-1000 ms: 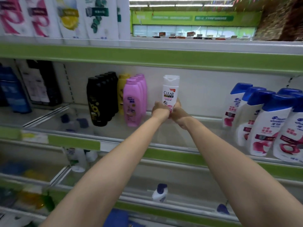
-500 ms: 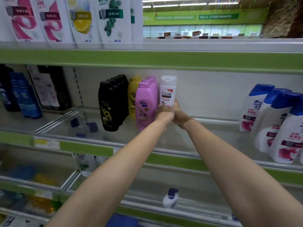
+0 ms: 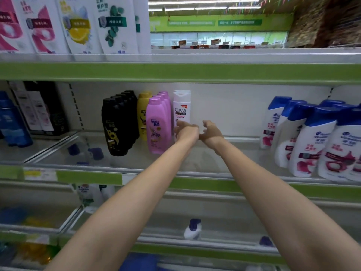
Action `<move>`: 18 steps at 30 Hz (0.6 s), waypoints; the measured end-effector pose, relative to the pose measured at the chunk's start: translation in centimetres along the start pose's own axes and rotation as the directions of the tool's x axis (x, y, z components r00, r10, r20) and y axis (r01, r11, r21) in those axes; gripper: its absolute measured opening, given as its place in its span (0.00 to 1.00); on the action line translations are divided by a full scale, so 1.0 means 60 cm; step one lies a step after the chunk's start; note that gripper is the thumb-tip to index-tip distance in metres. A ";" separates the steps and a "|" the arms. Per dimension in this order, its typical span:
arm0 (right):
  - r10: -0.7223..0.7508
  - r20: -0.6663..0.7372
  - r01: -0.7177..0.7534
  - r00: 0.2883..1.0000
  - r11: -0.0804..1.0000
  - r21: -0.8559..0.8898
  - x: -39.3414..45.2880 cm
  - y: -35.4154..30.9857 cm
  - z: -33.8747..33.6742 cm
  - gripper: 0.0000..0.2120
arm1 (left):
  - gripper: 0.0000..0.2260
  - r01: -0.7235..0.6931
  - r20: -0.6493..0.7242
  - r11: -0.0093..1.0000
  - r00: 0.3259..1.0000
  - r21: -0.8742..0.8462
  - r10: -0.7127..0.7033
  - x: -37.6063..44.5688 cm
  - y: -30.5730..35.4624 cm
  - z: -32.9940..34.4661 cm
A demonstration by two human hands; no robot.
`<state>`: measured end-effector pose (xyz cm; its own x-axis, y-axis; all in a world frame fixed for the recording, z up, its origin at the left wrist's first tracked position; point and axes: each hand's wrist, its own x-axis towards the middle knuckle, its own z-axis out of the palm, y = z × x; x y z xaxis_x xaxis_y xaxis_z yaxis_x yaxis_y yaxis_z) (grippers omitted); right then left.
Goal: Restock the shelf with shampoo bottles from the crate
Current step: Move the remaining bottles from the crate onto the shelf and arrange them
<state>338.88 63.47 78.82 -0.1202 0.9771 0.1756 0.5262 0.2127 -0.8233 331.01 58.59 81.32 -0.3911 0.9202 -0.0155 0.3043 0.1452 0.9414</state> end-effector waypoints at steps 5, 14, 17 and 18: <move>-0.036 -0.120 0.042 0.992 0.998 0.045 -0.084 0.005 -0.091 0.23 | 0.25 -0.056 0.072 0.998 0.996 -0.022 0.057 -0.079 0.032 0.050; -0.088 -0.292 0.095 0.953 0.995 0.013 -0.238 0.042 -0.262 0.15 | 0.22 -0.123 0.154 0.980 0.977 -0.158 0.148 -0.228 0.079 0.164; -0.069 -0.345 0.066 0.936 0.998 -0.022 -0.274 0.066 -0.311 0.14 | 0.21 -0.144 0.164 0.976 0.972 -0.165 0.171 -0.264 0.091 0.197; -0.047 -0.364 0.039 0.930 0.999 -0.030 -0.283 0.074 -0.323 0.14 | 0.20 -0.146 0.171 0.975 0.970 -0.166 0.174 -0.271 0.093 0.206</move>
<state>359.59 47.93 82.64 0.1695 0.9014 0.3984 0.5464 0.2505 -0.7992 349.78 48.95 82.70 -0.1773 0.9799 0.0911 0.2097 -0.0528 0.9763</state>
